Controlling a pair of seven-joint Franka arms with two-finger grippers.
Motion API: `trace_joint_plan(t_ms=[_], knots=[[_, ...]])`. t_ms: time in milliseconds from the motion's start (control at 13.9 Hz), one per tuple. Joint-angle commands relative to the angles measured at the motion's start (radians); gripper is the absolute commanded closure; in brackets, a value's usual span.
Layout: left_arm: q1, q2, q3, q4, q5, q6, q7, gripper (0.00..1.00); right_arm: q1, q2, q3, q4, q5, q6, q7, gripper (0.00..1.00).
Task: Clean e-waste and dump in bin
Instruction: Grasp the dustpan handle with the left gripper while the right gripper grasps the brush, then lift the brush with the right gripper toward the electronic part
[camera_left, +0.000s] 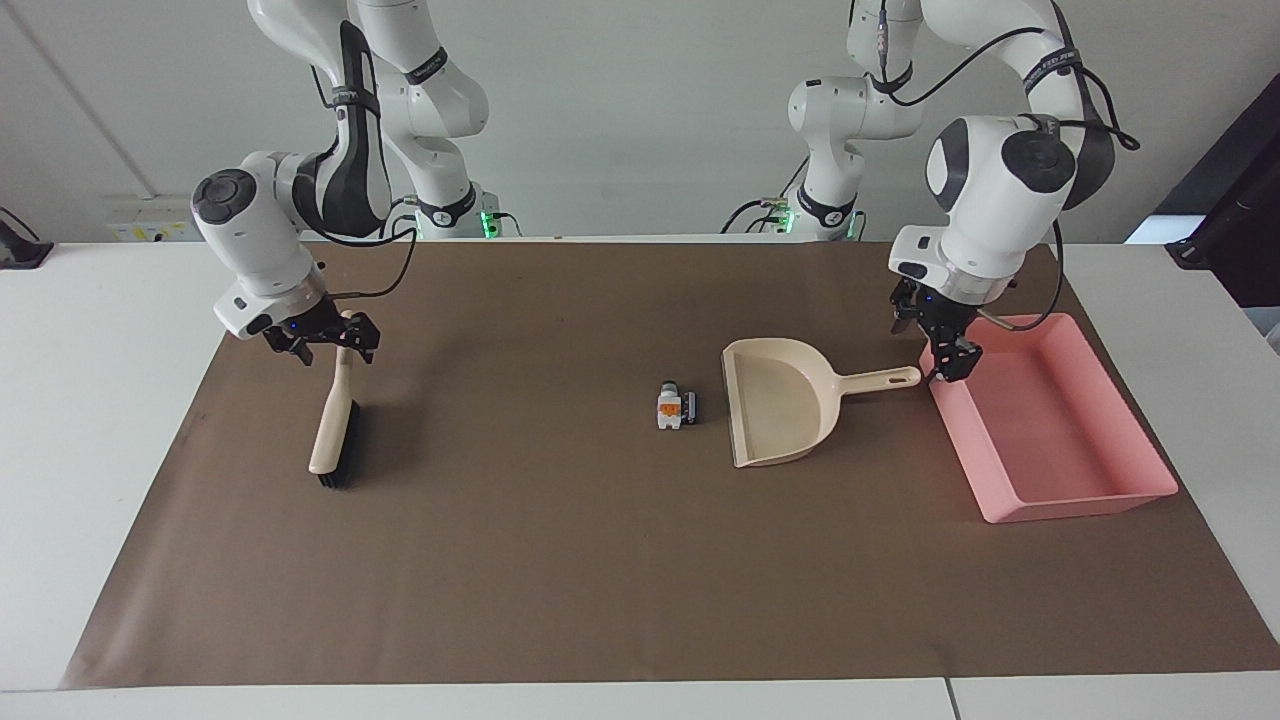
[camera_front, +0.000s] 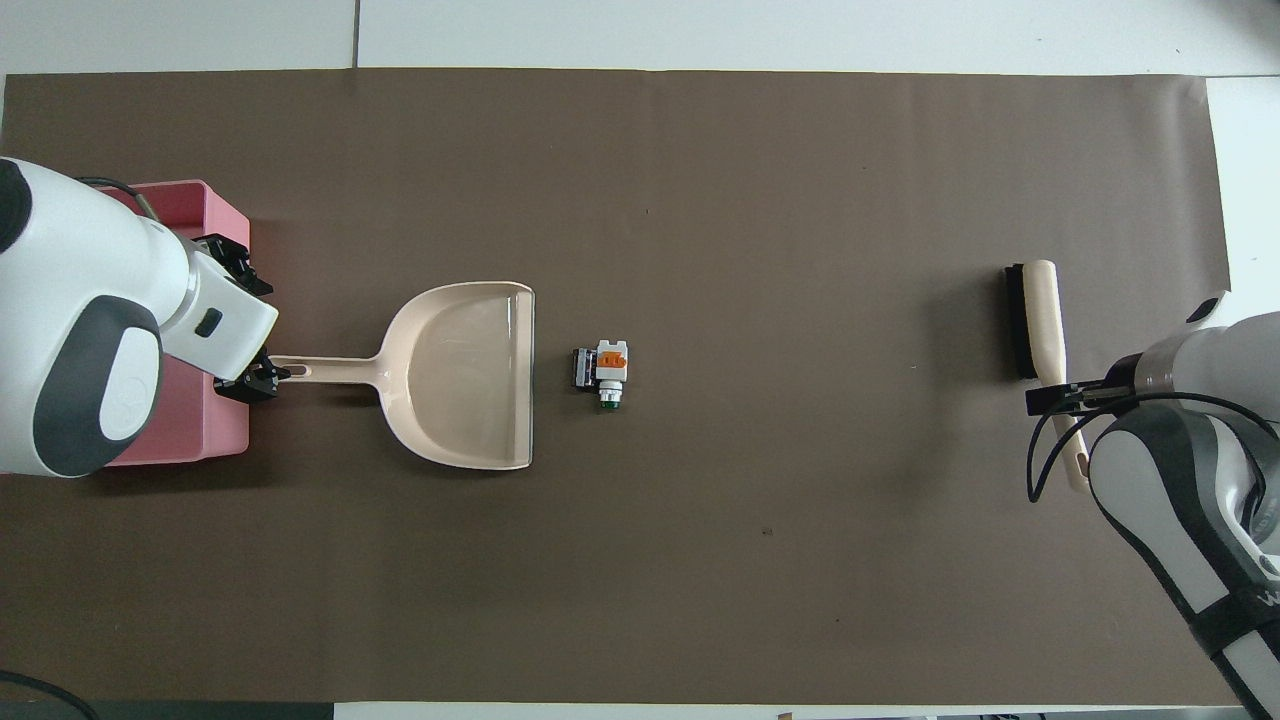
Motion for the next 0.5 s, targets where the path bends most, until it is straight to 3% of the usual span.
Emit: trace_joint_plan(t_ms=[0, 288, 433], knots=[[-0.045, -0.002, 0.010, -0.102, 0.050, 0.114, 0.005, 0.04, -0.024, -0.003, 0.010, -0.039, 0.001, 0.032, -0.034, 0.01], [-0.076, 0.055, 0.010, -0.111, 0.093, 0.144, -0.007, 0.05, -0.023, -0.011, 0.010, -0.053, 0.007, 0.029, -0.031, 0.08], [-0.077, 0.061, 0.010, -0.136, 0.097, 0.181, -0.035, 0.05, -0.024, -0.011, 0.010, -0.052, 0.007, 0.026, -0.031, 0.17]])
